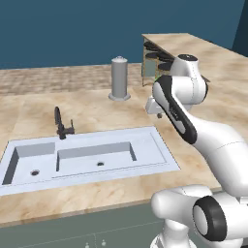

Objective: Place the bowl with donut and the cupcake onto the tray.

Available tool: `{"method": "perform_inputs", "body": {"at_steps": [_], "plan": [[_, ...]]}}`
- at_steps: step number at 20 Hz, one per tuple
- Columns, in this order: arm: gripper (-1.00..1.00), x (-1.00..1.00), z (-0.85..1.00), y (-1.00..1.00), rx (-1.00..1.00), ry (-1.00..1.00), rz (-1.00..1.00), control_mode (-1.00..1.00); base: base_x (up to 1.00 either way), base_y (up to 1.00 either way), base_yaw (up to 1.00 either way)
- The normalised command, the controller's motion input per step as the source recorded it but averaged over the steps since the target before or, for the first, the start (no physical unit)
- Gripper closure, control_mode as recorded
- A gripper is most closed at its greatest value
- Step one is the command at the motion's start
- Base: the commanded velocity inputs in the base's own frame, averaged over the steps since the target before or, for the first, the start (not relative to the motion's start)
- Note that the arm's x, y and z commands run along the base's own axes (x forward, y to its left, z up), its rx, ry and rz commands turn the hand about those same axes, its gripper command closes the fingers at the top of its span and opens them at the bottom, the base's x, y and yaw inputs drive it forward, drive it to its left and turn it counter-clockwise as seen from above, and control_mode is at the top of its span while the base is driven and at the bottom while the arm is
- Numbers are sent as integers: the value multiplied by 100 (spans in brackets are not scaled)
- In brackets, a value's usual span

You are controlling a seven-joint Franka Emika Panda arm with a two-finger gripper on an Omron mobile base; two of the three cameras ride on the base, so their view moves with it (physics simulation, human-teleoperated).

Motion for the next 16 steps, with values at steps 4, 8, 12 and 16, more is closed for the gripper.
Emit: {"method": "perform_inputs", "body": {"at_steps": [4, 8, 12, 16], "plan": [[-100, 0, 0, 0, 0, 0, 0, 100, -5, 0, 0], [-100, 0, 0, 0, 0, 0, 0, 100, -33, 0, 0], [-100, 0, 0, 0, 0, 0, 0, 100, -40, 0, 0], [-100, 0, 0, 0, 0, 0, 0, 100, -35, 0, 0]]}}
